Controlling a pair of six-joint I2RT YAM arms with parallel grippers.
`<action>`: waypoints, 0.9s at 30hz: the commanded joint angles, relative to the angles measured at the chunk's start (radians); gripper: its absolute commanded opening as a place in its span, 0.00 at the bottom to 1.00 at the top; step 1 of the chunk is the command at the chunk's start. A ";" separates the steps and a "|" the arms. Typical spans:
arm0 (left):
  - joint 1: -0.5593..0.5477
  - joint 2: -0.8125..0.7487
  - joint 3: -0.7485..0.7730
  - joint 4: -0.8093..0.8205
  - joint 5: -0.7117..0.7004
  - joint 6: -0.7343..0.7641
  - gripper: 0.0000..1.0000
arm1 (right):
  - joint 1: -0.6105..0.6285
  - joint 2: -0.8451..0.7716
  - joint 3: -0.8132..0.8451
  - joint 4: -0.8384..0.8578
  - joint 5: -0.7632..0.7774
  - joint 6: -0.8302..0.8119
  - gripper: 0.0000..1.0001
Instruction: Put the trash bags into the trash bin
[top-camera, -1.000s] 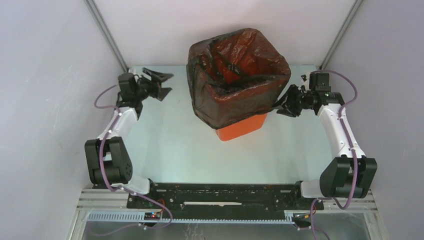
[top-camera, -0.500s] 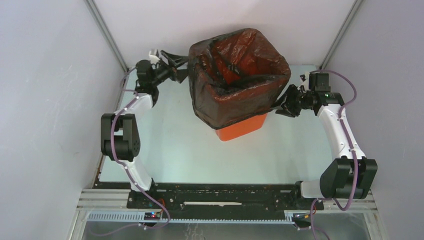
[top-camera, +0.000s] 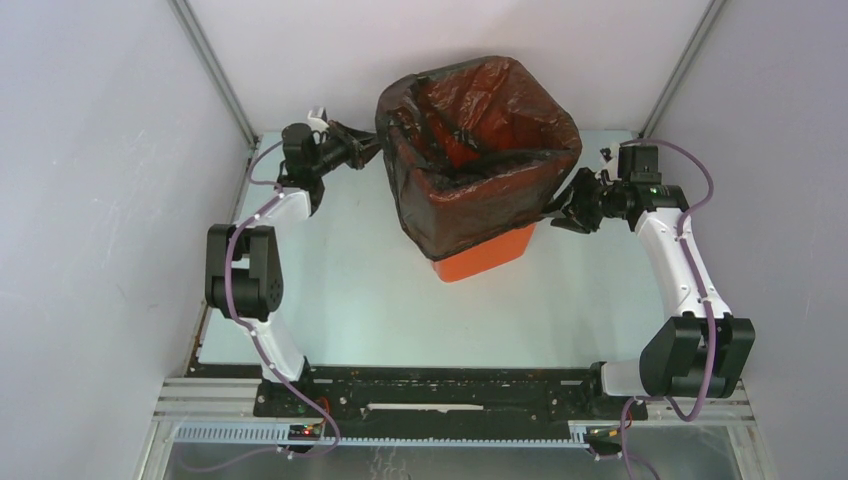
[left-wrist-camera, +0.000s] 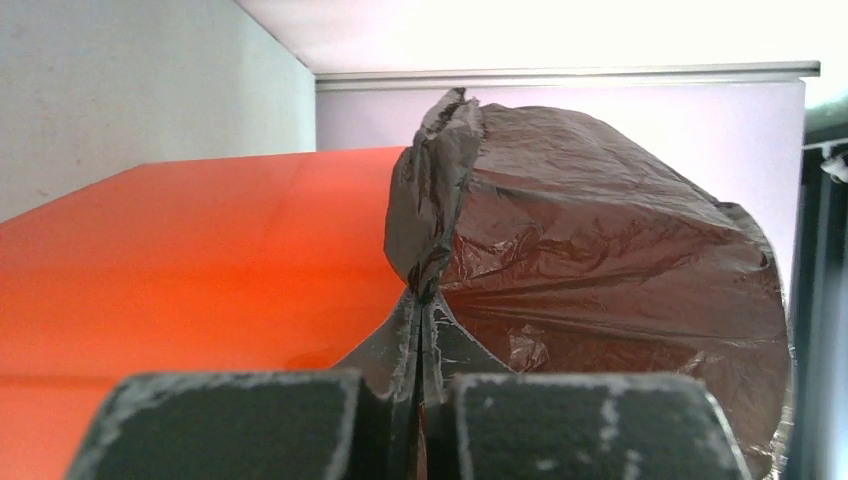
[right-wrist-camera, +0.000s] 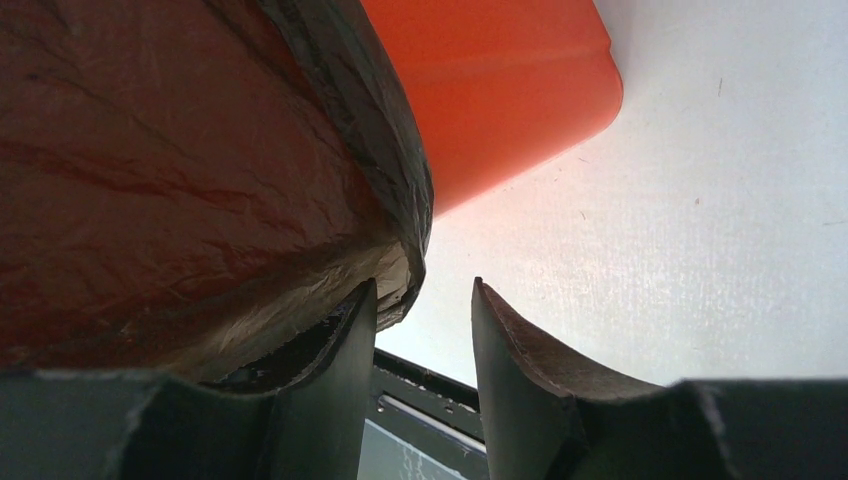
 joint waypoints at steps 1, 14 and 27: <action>-0.003 -0.012 -0.025 -0.124 -0.055 0.111 0.00 | 0.005 -0.004 0.004 0.032 -0.011 0.000 0.49; -0.010 -0.028 0.013 -0.439 -0.030 0.291 0.05 | 0.015 0.043 0.004 0.048 -0.014 -0.003 0.49; -0.006 -0.362 0.039 -0.994 -0.285 0.634 0.76 | -0.030 -0.091 0.077 -0.141 0.132 -0.083 0.61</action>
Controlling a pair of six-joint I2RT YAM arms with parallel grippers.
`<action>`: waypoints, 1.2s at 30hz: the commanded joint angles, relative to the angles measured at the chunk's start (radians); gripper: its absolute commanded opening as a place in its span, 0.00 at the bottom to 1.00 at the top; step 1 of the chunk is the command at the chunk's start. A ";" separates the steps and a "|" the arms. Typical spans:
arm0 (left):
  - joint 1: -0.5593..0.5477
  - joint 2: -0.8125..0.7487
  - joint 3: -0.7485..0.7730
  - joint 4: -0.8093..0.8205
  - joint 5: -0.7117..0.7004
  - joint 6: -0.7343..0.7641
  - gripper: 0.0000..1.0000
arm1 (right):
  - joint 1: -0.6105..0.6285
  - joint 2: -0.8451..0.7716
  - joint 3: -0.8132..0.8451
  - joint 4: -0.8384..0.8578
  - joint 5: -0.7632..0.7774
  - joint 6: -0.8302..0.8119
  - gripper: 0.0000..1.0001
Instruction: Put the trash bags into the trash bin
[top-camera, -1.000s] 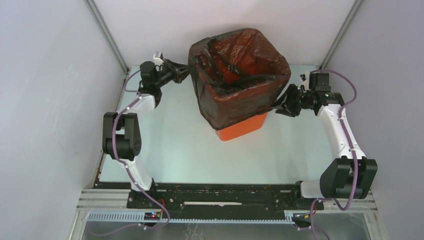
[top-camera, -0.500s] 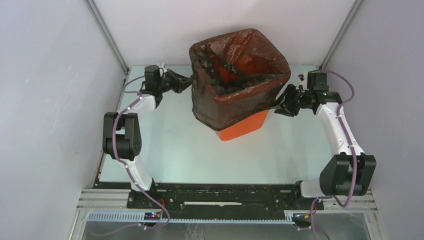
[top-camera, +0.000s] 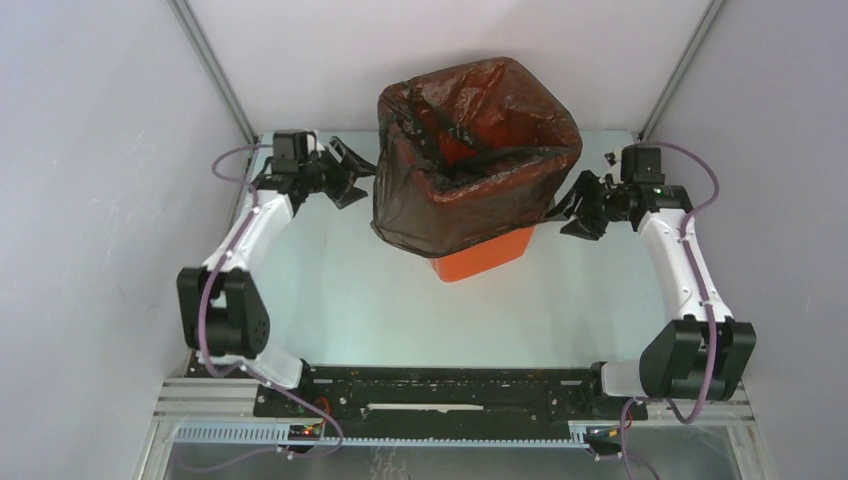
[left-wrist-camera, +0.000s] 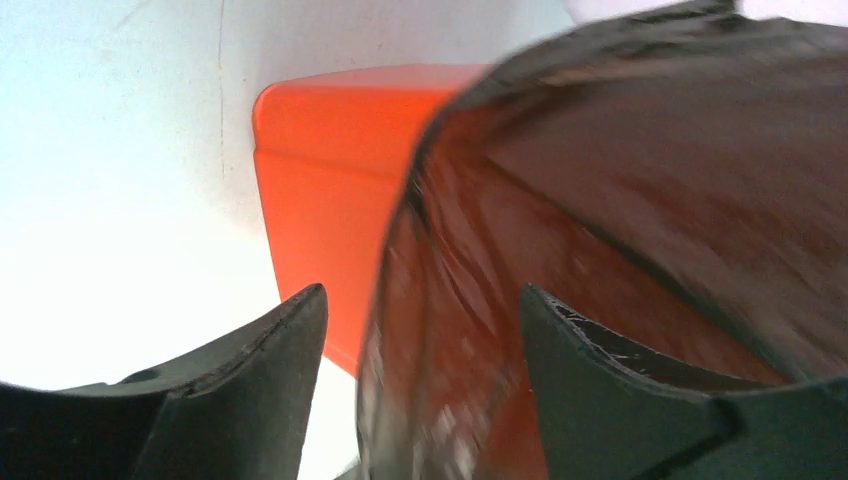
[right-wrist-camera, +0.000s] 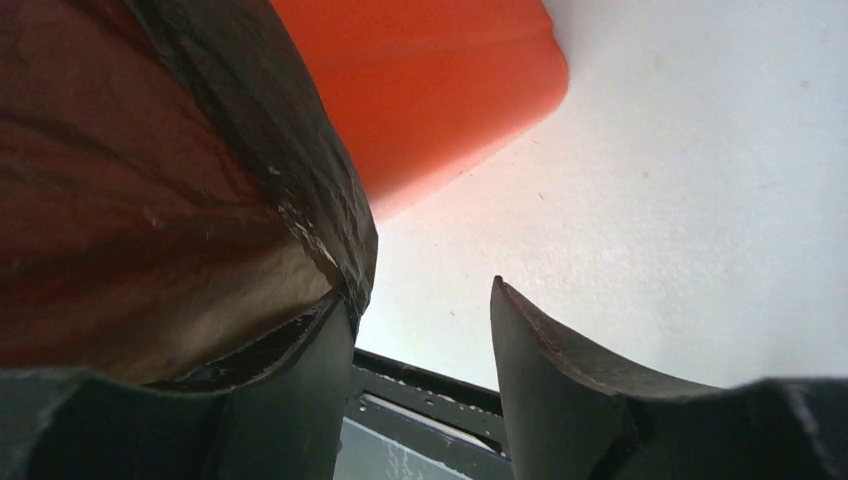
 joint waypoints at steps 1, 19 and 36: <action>-0.001 -0.200 -0.020 -0.119 -0.111 0.089 0.79 | -0.025 -0.120 0.089 -0.116 0.108 -0.067 0.63; -0.097 -0.617 -0.153 -0.247 -0.124 0.060 0.86 | 0.094 -0.040 0.801 -0.155 0.233 -0.052 0.70; -0.203 -0.786 -0.199 -0.369 -0.208 0.077 0.88 | 0.486 0.585 1.211 -0.073 0.347 -0.198 0.60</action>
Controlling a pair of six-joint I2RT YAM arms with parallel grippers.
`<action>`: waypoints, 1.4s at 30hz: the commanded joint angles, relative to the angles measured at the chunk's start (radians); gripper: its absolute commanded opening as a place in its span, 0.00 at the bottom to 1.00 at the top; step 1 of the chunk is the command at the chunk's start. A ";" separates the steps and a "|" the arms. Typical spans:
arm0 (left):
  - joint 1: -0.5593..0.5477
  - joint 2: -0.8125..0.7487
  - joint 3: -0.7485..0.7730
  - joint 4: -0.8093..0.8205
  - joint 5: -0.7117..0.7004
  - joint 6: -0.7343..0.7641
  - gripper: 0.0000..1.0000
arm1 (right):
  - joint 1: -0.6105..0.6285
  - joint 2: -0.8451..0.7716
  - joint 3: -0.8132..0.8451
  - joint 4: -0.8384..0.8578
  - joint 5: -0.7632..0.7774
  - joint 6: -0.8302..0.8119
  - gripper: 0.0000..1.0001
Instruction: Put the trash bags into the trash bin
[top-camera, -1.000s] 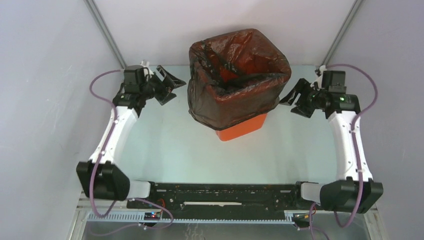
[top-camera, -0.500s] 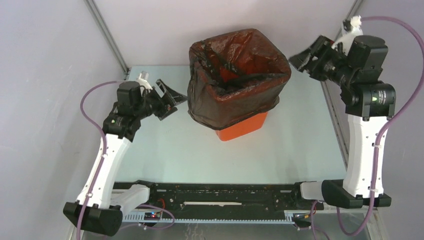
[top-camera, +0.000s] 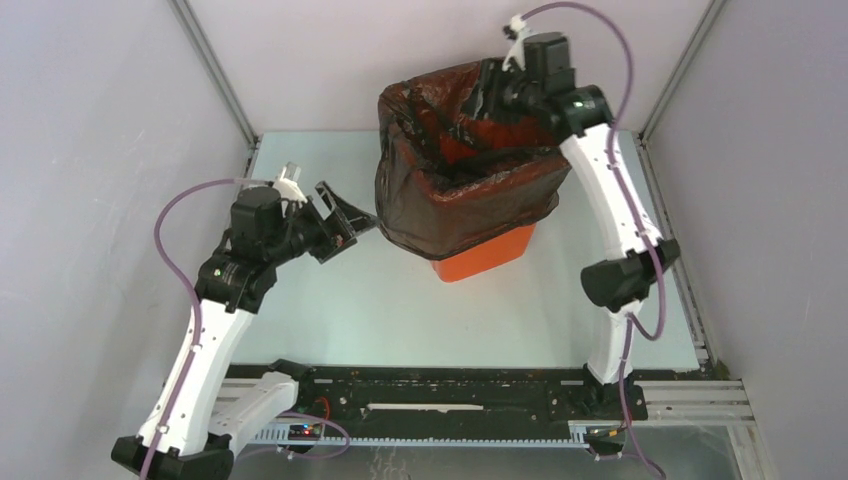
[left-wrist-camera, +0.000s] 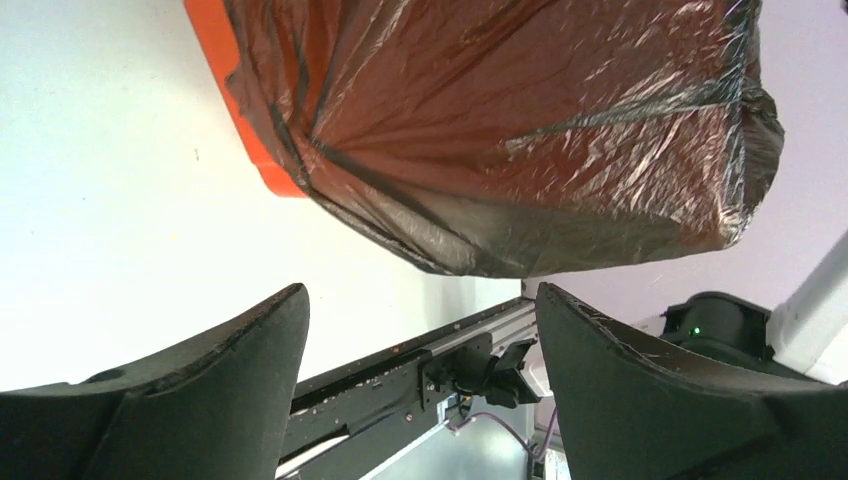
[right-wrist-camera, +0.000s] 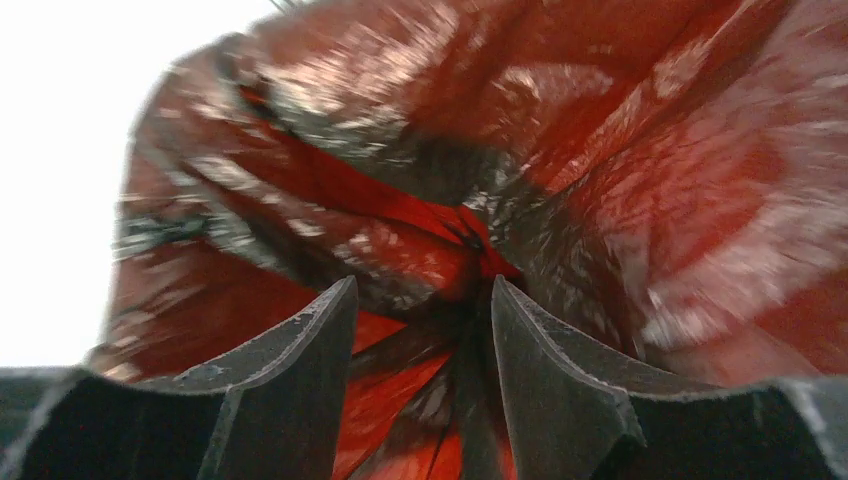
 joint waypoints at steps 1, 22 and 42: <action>-0.006 -0.051 -0.011 -0.052 -0.044 0.016 0.88 | 0.046 0.044 0.032 -0.020 0.081 -0.077 0.60; -0.006 -0.078 0.121 -0.217 -0.086 0.092 0.88 | 0.045 0.209 0.058 -0.064 0.722 -0.219 0.65; -0.006 -0.135 0.043 -0.164 -0.027 0.042 0.89 | 0.153 -0.248 0.042 -0.091 0.272 -0.055 0.90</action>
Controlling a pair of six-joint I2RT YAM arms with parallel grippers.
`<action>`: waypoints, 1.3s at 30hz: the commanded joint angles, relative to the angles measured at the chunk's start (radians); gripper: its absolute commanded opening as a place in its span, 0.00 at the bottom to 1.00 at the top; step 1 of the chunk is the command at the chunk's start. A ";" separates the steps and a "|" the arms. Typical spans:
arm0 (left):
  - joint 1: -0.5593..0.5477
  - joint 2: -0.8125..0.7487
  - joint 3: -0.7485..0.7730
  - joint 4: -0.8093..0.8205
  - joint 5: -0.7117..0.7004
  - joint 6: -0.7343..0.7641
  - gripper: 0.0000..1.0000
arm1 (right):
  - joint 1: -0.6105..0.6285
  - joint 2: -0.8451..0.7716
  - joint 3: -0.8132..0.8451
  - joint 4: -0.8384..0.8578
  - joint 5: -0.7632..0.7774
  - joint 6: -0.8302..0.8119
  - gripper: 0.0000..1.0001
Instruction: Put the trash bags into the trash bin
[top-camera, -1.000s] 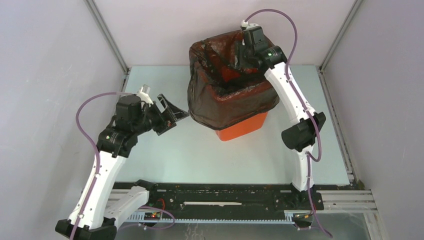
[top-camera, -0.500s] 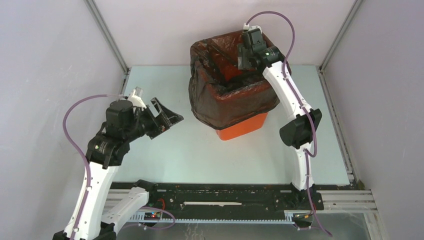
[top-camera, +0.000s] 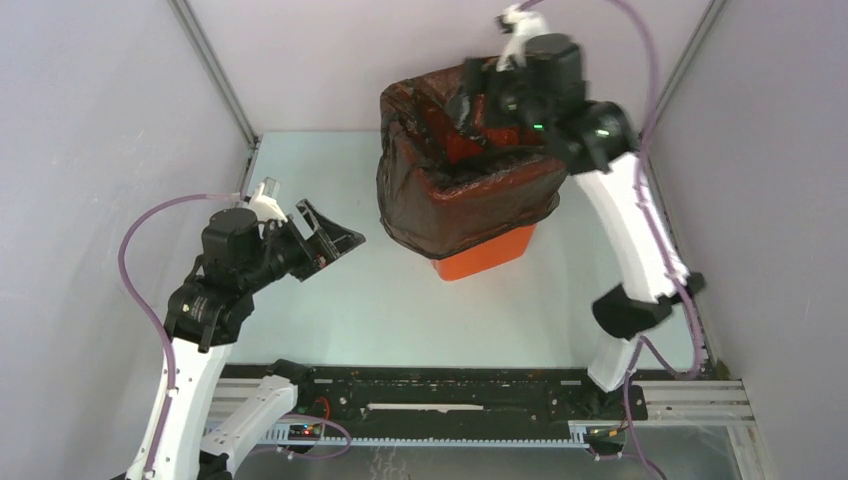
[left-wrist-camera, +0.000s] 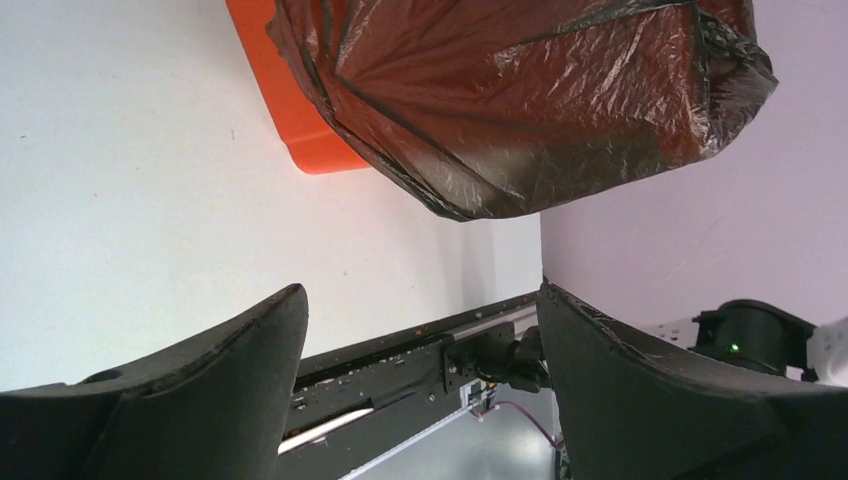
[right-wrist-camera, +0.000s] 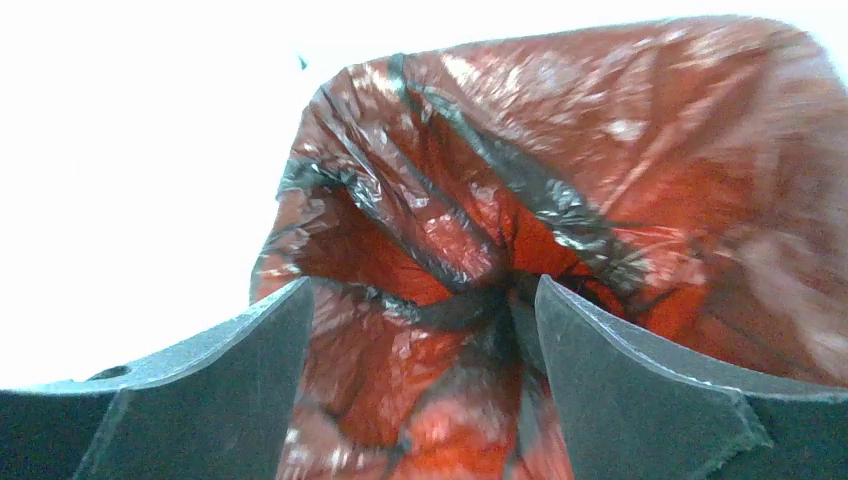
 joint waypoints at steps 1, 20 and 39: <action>-0.005 -0.005 -0.030 0.053 0.040 -0.020 0.90 | -0.078 -0.224 -0.032 -0.040 -0.047 0.093 0.90; -0.005 0.031 0.096 0.018 0.028 -0.019 0.96 | -0.877 -0.604 -1.135 0.256 -0.625 0.464 0.82; -0.005 -0.095 0.179 -0.007 -0.076 -0.036 0.97 | -0.613 -0.182 -1.247 0.696 -0.863 0.688 0.81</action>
